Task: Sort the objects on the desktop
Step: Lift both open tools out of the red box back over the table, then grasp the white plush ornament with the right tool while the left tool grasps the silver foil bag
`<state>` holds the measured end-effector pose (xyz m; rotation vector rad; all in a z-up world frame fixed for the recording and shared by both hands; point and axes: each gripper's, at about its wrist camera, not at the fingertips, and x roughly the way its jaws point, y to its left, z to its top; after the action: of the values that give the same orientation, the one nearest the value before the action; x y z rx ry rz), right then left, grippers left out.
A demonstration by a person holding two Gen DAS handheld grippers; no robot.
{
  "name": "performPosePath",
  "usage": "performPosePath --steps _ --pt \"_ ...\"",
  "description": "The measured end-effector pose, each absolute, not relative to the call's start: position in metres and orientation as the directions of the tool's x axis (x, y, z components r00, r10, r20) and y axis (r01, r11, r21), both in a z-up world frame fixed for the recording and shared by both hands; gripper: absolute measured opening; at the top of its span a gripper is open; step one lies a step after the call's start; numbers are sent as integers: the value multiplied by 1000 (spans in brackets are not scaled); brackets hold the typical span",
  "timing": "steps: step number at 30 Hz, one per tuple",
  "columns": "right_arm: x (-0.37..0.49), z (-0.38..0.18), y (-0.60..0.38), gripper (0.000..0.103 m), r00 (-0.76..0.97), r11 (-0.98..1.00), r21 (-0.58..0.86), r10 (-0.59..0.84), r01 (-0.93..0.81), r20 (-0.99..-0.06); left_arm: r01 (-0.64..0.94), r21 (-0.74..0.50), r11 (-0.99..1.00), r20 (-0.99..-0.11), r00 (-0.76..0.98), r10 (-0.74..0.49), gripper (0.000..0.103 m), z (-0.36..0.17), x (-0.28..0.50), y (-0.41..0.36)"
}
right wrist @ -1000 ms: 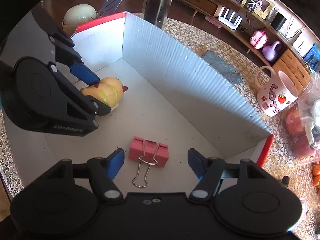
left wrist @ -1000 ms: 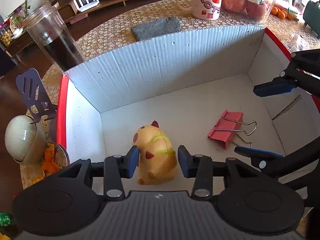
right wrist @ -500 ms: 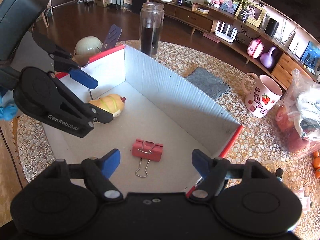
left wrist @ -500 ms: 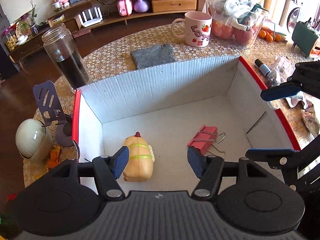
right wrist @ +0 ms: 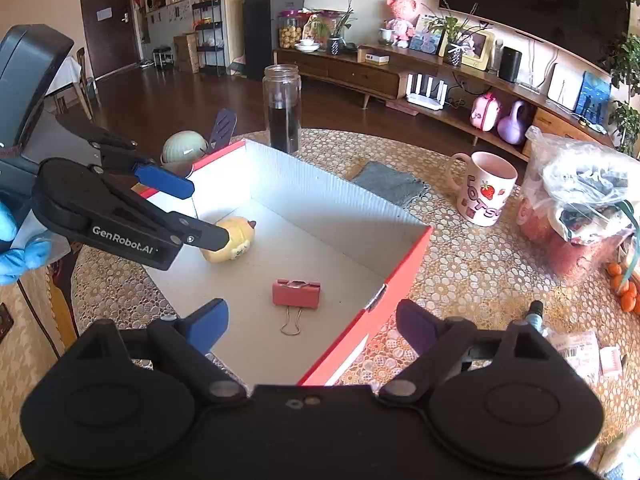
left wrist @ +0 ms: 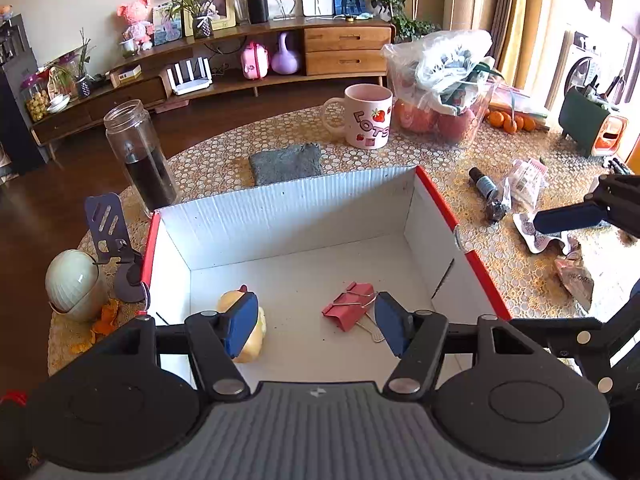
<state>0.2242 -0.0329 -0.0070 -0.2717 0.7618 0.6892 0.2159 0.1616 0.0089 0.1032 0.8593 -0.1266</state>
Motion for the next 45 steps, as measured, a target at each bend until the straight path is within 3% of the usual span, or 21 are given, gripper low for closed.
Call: performPosePath --steps 3,12,21,25,37,45 --pt "213 -7 -49 94 535 766 31 477 -642 -697 139 43 989 -743 666 -61 64 13 206 154" --pt "182 -2 -100 97 601 813 40 462 -581 -653 149 34 988 -707 703 -82 80 19 175 122" --pt "154 -4 -161 99 687 880 24 386 -474 -616 224 0 975 -682 713 -164 90 14 154 64" --pt "141 -13 -192 100 714 910 17 336 -414 -615 270 -20 963 -671 710 -214 99 5 148 33" --pt "115 -36 -282 102 770 977 31 187 -212 -610 397 -43 917 -655 682 -325 100 -17 146 -47" --pt "108 -53 -334 102 773 994 8 89 -108 -629 497 14 868 -663 654 -364 100 -36 152 -93"
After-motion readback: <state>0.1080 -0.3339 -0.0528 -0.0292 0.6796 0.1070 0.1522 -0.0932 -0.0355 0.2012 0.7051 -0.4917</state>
